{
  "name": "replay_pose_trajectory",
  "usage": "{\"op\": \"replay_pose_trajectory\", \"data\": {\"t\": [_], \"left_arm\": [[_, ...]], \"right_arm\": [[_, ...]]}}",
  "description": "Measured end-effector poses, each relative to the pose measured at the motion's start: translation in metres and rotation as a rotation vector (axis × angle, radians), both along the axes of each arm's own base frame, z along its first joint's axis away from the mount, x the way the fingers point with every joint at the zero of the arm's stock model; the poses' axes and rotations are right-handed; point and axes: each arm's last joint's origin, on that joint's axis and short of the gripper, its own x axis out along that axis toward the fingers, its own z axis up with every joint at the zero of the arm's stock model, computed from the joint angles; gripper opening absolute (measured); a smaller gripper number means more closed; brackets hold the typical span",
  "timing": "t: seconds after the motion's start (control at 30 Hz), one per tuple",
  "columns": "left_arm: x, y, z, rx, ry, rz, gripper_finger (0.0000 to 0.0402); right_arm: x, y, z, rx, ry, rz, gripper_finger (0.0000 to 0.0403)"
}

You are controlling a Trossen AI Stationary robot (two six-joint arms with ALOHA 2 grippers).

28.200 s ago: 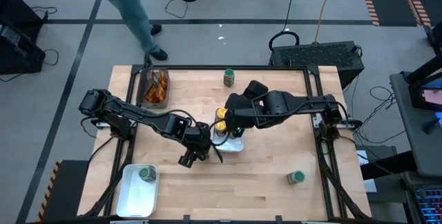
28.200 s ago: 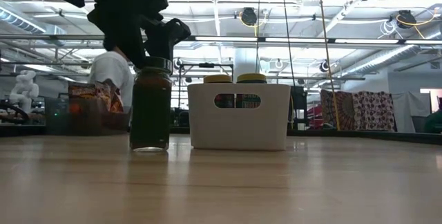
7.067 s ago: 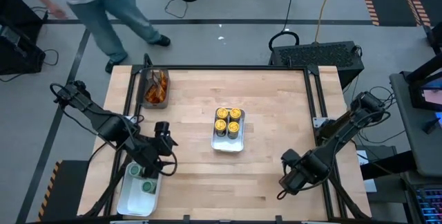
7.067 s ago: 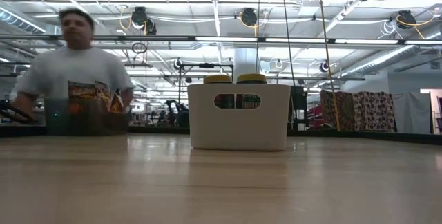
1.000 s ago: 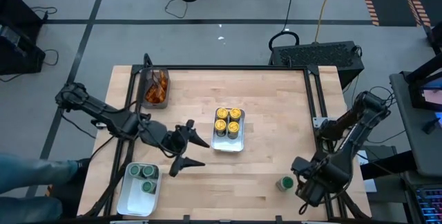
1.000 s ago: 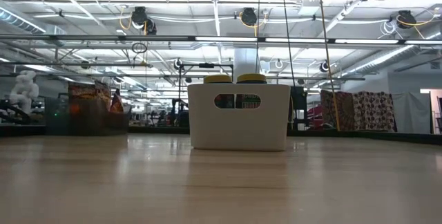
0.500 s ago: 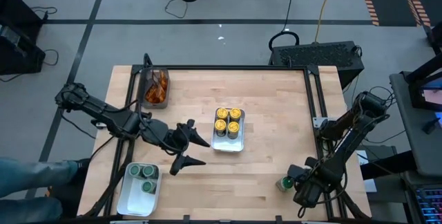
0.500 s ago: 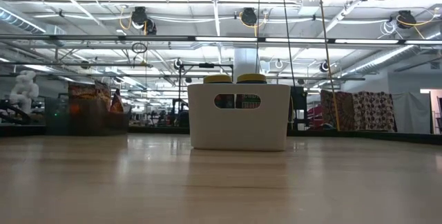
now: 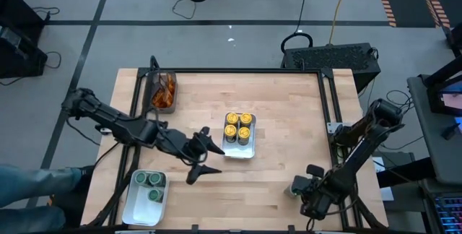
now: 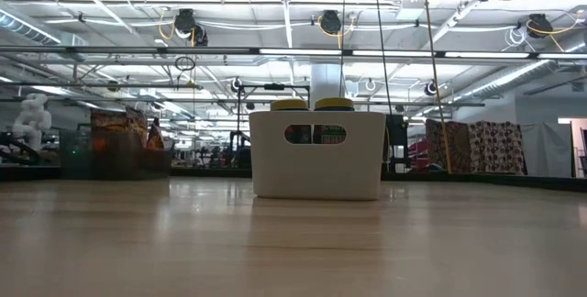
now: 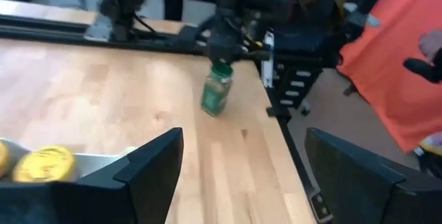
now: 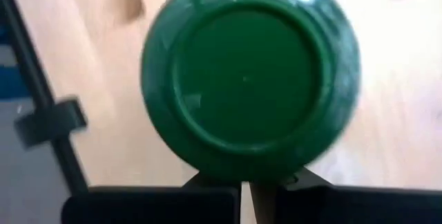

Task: Sort spices by type
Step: Put the green spice bottle into the bottom white bin

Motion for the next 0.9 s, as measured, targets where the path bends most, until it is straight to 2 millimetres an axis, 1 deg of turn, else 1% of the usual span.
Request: {"op": "replay_pose_trajectory", "data": {"t": [0.13,0.3,0.5,0.63,0.8,0.9], "left_arm": [[0.012,-0.005,-0.010,-0.007,0.002,-0.022,0.0306],[0.022,-0.010,-0.020,-0.012,0.005,-0.038,0.0306],[0.028,-0.012,-0.032,0.003,0.047,-0.041,0.0306],[0.028,-0.013,-0.033,0.003,0.049,-0.041,0.0306],[0.028,-0.013,-0.033,-0.004,0.052,-0.038,0.0306],[0.028,-0.014,-0.033,-0.003,0.054,-0.040,0.0306]], "right_arm": [[0.012,-0.005,-0.003,-0.030,-0.051,-0.023,0.0001],[0.033,-0.009,-0.009,-0.036,-0.124,-0.028,0.0001],[0.061,-0.019,-0.020,-0.020,-0.170,-0.088,0.0000],[0.079,-0.024,-0.024,0.016,-0.221,-0.118,0.0000],[0.089,-0.033,-0.021,0.038,-0.238,-0.186,0.0000],[0.095,-0.033,-0.009,0.041,-0.250,-0.176,0.0000]]}}
